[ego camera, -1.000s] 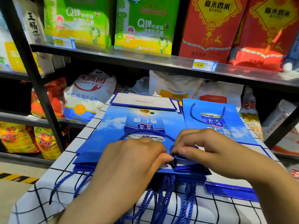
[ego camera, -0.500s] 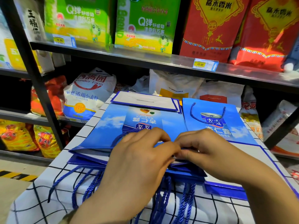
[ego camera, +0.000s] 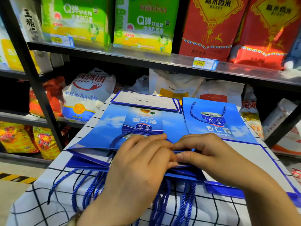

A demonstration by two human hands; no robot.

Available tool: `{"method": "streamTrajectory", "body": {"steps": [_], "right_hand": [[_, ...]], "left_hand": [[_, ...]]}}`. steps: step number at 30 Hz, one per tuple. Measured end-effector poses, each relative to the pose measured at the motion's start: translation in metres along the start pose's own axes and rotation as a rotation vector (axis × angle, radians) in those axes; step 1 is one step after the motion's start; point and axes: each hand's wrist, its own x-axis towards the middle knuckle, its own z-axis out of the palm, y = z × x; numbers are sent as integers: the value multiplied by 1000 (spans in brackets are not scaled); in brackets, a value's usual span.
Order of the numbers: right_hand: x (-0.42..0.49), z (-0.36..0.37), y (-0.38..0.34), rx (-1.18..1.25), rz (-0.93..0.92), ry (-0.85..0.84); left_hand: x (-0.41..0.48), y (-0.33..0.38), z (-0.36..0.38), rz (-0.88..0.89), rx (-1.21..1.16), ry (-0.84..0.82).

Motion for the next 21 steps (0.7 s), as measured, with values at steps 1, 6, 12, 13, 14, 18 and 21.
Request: {"method": "streamTrajectory", "body": {"steps": [1,6,12,13,14,18,21], "right_hand": [[0,0,2,-6,5,12],[-6,0,4,-91,5,64],[-5,6,-6,30,33,109],[-4,6,-5,53,40,143],[-4,7,-5,81,64,165],[-2,8,-2,100,140,244],[1,7,5,261,228,428]], "left_hand": [[-1,1,-3,-22,-53,20],[-1,-2,-15,-63,-17,-11],[-4,0,-16,-153,61,-75],[-3,0,-17,-164,92,-101],[-2,0,-18,-176,118,-137],[-1,0,-19,-232,197,-278],[-1,-2,-18,-248,181,-328]]}}
